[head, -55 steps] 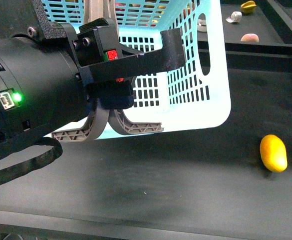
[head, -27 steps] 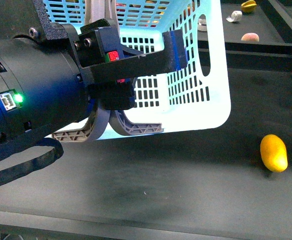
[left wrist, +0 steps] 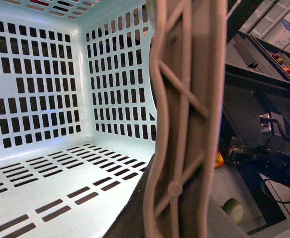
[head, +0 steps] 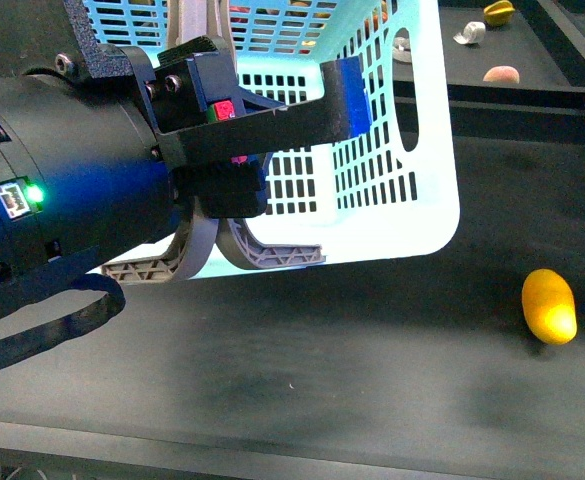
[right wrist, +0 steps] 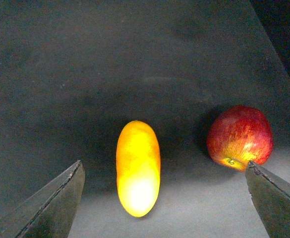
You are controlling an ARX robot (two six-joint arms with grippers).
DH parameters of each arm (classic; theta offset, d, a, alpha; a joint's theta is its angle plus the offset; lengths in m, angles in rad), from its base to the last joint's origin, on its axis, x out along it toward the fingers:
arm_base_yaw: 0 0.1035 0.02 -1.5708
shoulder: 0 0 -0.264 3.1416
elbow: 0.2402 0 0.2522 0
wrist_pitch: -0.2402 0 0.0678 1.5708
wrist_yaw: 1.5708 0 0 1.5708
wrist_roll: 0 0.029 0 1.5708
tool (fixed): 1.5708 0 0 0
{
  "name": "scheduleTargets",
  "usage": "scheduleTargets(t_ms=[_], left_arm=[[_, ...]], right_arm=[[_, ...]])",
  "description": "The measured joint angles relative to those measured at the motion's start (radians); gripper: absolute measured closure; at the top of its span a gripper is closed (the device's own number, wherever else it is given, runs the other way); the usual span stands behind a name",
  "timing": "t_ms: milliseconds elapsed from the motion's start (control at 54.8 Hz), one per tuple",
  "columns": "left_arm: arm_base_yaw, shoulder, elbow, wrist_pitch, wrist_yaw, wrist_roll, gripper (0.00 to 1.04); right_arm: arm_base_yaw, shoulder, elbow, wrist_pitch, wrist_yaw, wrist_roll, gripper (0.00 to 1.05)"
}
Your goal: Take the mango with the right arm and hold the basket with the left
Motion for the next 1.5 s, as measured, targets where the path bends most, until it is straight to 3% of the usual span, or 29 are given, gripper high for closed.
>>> scheduleTargets(t_ms=[639, 1496], left_arm=[[0.000, 0.000, 0.000, 0.000, 0.000, 0.000, 1.00], [0.000, 0.000, 0.000, 0.000, 0.001, 0.000, 1.00]], right_arm=[[0.033, 0.344, 0.325, -0.111, 0.066, 0.043, 0.08], [0.067, 0.497, 0.461, -0.150, 0.138, 0.043, 0.08]])
